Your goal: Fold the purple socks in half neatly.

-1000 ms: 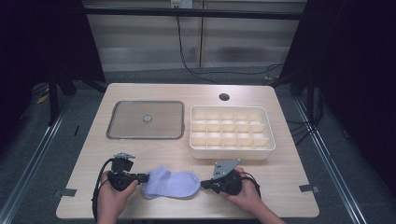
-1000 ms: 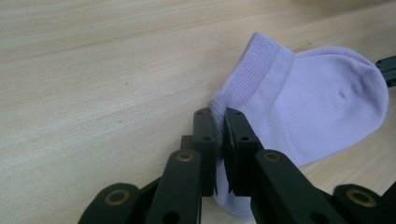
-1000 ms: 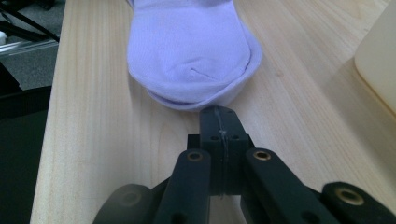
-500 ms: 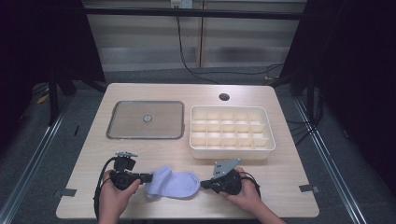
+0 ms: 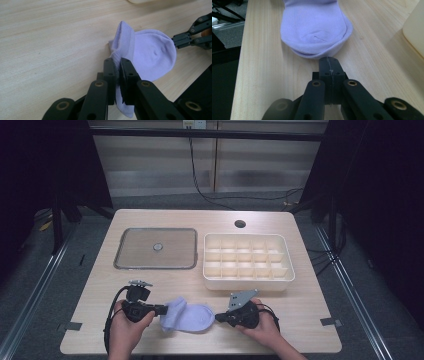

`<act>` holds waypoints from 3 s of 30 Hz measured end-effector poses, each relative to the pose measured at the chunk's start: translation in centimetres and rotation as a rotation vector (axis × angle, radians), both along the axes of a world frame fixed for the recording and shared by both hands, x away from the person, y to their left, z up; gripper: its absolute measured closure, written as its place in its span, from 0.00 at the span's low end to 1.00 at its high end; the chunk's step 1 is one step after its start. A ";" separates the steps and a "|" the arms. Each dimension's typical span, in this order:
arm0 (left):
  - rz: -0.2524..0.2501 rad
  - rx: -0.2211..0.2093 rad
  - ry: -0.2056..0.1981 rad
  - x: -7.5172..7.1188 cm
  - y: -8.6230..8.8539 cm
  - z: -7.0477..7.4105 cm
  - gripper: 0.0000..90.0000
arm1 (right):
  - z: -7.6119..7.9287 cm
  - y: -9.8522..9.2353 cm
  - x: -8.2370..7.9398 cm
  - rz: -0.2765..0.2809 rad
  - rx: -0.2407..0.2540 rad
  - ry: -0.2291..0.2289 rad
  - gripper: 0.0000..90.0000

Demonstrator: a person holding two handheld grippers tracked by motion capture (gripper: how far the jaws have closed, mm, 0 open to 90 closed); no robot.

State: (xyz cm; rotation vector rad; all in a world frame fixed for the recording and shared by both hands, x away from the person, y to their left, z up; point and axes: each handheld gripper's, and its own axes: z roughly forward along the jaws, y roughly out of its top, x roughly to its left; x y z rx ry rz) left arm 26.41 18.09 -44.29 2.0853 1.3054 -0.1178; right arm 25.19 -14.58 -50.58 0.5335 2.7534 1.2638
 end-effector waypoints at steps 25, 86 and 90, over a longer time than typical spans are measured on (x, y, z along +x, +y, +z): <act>-0.048 0.019 0.020 0.2 -2.2 1.3 0.94 | 0.1 0.0 -0.1 -0.005 -0.013 -0.008 1.00; -0.100 0.026 0.049 0.5 -6.0 0.6 0.93 | 0.2 0.3 -0.2 -0.011 -0.029 -0.022 1.00; -0.098 0.023 0.057 0.5 -6.2 0.4 0.93 | 0.2 0.3 -0.2 -0.013 -0.027 -0.021 1.00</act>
